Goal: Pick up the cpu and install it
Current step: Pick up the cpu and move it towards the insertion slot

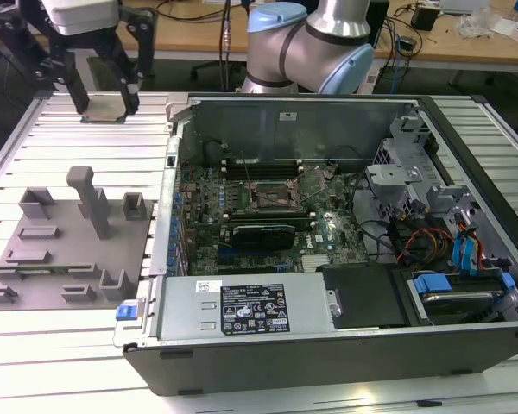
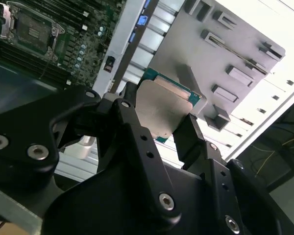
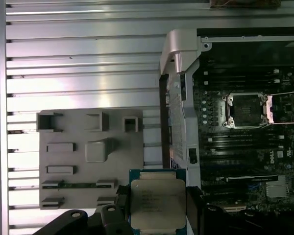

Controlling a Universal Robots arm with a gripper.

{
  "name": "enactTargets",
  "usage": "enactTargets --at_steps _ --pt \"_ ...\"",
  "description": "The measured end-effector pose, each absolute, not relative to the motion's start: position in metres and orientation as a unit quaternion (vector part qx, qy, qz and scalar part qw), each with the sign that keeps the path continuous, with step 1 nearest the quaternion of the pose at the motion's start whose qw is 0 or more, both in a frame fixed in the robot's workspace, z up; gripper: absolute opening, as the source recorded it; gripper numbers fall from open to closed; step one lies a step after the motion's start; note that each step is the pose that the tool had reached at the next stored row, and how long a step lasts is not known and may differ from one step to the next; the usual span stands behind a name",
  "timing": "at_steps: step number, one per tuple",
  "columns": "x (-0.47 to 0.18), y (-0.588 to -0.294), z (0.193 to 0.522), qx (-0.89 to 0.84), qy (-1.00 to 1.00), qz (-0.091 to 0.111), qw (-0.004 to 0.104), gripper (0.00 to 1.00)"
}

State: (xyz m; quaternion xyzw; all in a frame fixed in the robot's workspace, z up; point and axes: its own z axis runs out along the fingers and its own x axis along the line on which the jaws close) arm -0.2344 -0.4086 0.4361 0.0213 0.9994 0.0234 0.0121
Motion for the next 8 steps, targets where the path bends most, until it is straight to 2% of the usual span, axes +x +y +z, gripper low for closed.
enactTargets --at_steps 8 --pt "-0.207 -0.409 0.436 0.021 0.999 0.023 0.012 0.55"
